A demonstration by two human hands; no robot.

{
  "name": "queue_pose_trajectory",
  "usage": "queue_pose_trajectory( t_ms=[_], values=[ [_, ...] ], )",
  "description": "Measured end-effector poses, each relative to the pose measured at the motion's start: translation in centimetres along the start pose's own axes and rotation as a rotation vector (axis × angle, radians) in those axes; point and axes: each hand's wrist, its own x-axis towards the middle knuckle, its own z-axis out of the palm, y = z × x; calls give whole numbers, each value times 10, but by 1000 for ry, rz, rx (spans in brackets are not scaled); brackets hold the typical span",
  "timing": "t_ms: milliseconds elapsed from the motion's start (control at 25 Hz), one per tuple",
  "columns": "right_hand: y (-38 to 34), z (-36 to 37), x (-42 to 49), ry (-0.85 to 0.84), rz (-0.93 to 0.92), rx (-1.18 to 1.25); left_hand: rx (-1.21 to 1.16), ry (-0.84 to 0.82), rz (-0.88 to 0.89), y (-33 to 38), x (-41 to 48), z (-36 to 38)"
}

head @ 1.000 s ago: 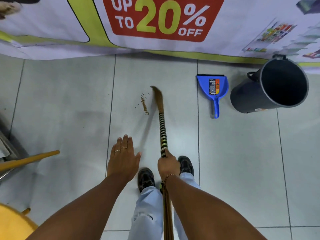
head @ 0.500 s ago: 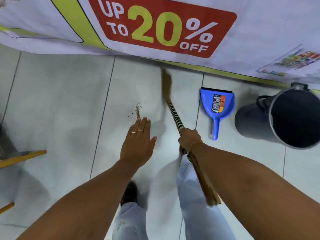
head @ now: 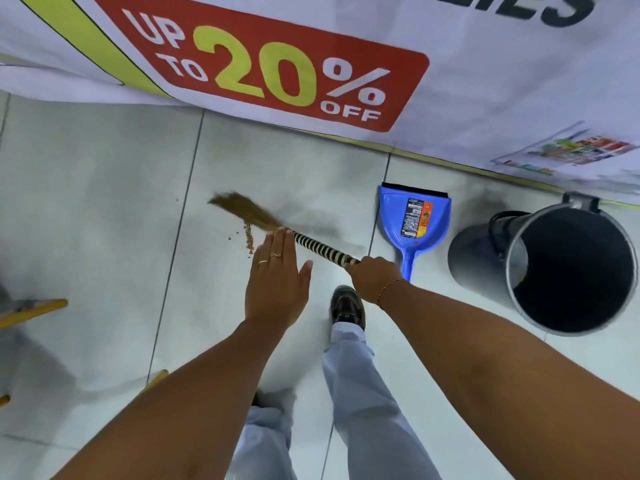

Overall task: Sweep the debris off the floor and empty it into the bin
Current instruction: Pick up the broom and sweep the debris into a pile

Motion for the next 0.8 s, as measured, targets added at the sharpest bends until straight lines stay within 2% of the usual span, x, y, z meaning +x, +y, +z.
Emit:
queue_pose_trajectory(
  t_ms=[240,400,520,600,800],
  values=[
    [21,0,-1,14,-125,-252,45,-32,-33,3,-11,3],
    [45,14,-24,92,-177,-225,55,-52,-62,0,-16,5],
    [63,40,-55,124,-164,-85,57,-56,-43,4,-20,7],
    [64,54,-74,142,-74,81,52,-88,-24,10,-23,11],
    [42,83,-106,235,313,508,39,-135,23,25,-24,27]
  ],
)
